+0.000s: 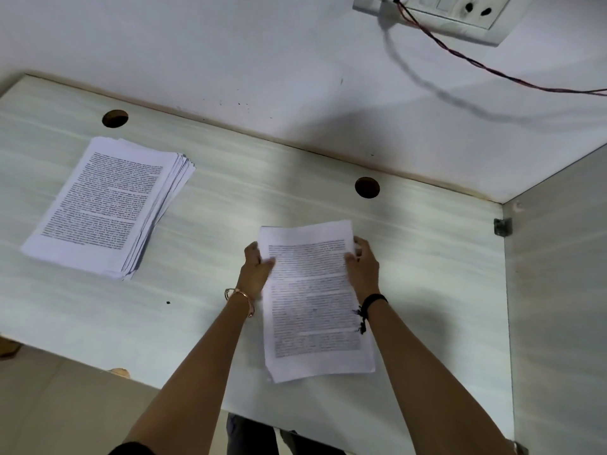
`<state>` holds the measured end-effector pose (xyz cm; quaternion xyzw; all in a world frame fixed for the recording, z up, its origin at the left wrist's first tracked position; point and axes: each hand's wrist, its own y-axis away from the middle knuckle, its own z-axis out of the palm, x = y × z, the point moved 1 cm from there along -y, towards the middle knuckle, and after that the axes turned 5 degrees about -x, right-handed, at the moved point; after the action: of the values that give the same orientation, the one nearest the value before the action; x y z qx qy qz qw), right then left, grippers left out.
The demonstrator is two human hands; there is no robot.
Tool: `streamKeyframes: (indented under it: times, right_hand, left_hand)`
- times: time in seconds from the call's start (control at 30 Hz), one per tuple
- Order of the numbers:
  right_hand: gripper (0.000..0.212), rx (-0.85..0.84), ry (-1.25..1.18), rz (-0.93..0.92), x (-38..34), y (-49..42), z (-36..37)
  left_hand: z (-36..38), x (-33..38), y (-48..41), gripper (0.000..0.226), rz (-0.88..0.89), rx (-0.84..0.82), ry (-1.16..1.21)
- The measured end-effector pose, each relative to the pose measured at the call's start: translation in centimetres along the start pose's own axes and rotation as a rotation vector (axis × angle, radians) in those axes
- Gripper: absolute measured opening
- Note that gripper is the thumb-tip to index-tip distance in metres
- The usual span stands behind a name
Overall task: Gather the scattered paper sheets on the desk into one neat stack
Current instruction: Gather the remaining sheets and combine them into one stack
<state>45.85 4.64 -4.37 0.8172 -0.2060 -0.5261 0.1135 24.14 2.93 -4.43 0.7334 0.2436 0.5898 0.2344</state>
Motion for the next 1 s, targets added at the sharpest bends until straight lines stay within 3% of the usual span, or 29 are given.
streamKeyframes:
  times: [0.07, 0.13, 0.2, 0.3, 0.4, 0.7, 0.83, 1.0]
  right_hand:
    - [0.037, 0.184, -0.158, 0.065, -0.4, -0.3, -0.3]
    - [0.038, 0.238, -0.258, 0.134, -0.4, -0.5, -0.7]
    - [0.039, 0.183, -0.265, 0.202, 0.0, 0.2, -1.0]
    - [0.033, -0.003, -0.082, 0.158, 2.0, 2.9, -0.1]
    - [0.027, -0.150, -0.018, 0.112, 3.1, 4.9, 1.3]
    - [0.024, -0.054, -0.110, -0.005, -1.4, 6.1, 4.0]
    - [0.023, -0.127, -0.160, -0.036, -4.9, 6.1, 8.2]
    - [0.028, -0.200, -0.267, 0.021, -10.1, 6.1, 16.8]
  left_hand:
    - [-0.5, -0.9, 0.5, 0.038, -0.062, -0.031, 0.080]
    - [-0.6, -3.8, -0.5, 0.067, -0.078, -0.064, 0.030]
    - [-0.4, -5.8, -0.5, 0.077, -0.072, -0.065, 0.003]
    - [0.1, -5.2, 1.9, 0.039, -0.100, -0.021, 0.058]
    - [0.9, -4.8, 3.3, 0.064, -0.088, -0.030, 0.084]
    - [-5.1, -3.1, 3.5, 0.041, 0.072, -0.019, -0.008]
    - [-9.6, -0.7, 3.6, 0.045, 0.091, 0.134, 0.076]
    - [-18.8, -0.1, 2.7, 0.038, 0.129, 0.296, -0.007]
